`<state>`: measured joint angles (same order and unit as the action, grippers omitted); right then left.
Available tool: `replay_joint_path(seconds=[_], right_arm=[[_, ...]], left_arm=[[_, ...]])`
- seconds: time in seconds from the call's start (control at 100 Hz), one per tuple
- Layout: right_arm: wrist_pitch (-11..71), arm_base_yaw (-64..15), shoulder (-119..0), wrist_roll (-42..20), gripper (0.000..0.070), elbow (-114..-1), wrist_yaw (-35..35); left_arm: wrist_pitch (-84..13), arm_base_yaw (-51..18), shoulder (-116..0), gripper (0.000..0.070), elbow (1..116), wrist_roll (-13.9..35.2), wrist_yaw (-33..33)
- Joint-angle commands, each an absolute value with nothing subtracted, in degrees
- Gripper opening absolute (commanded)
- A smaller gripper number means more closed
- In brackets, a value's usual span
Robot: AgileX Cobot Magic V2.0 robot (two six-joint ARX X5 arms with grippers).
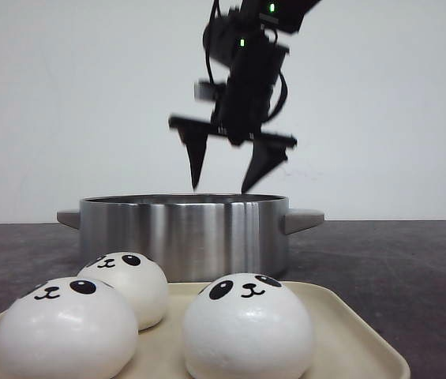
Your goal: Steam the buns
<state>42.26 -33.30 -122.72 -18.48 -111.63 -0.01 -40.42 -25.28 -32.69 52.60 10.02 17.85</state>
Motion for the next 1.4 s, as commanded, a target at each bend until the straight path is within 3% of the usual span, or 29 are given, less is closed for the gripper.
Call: replay_joint_path(seconds=[0.0,0.06,0.1,0.13,0.22,0.23,0.41,0.5,0.65,0.88,1.03,1.27,1.31,1.39], right_arm=[[43.1,-34.2,-123.9,-19.1,0.0503,-115.4,0.0],[45.6,-34.5,-123.8,-18.5,0.0494,-119.2,0.0],[48.2,-34.8,-123.4,-17.5,0.0442,-121.9,0.1],[49.9,-35.0,-122.9,-16.7,0.0358,-123.8,0.3],[52.9,-36.7,-119.6,-15.5,0.0013,-127.3,4.1],[53.1,-37.0,-119.0,-15.4,0.0000,-127.5,4.6],[52.9,-41.9,-104.7,-13.7,0.0011,-127.7,14.2],[53.2,-45.6,-97.0,-9.7,0.0011,-127.7,17.2],[56.9,-53.8,-85.2,-4.3,0.0011,-127.7,18.5],[67.2,-61.1,-72.4,-7.0,0.0010,-127.7,23.7],[73.6,-62.1,-67.7,-9.1,0.0010,-127.7,29.0],[78.1,-62.1,-64.5,-10.5,0.0010,-127.6,30.1],[78.6,-62.1,-64.2,-10.5,0.0010,-127.6,30.1],[79.5,-62.1,-63.9,-10.6,0.0010,-127.6,30.1]], left_arm=[[-39.9,-25.6,-33.0,0.0435,53.4,9.5,17.6],[-40.4,-25.6,-33.0,0.0435,53.4,9.5,17.6],[-41.1,-25.6,-33.0,0.0435,53.3,9.5,17.6],[-41.5,-25.8,-33.0,0.0435,53.3,9.5,17.6],[-42.5,-26.6,-33.0,0.0435,52.8,9.5,17.5],[-42.5,-26.7,-33.0,0.0435,52.7,9.6,17.5],[-43.0,-29.0,-35.5,0.0436,50.3,13.6,17.6],[-45.3,-30.2,-40.1,0.0449,50.0,14.6,17.8],[-44.8,-32.8,-50.5,0.0604,50.0,16.3,18.1],[-40.4,-36.1,-65.5,0.0597,50.0,19.3,17.6],[-36.2,-36.6,-73.5,0.0596,50.0,20.9,14.7],[-28.4,-36.6,-83.7,0.0583,50.1,26.1,12.6],[-27.7,-36.6,-85.1,0.0569,50.2,27.1,12.4],[-27.2,-36.6,-87.5,0.0463,50.2,28.3,12.4]])
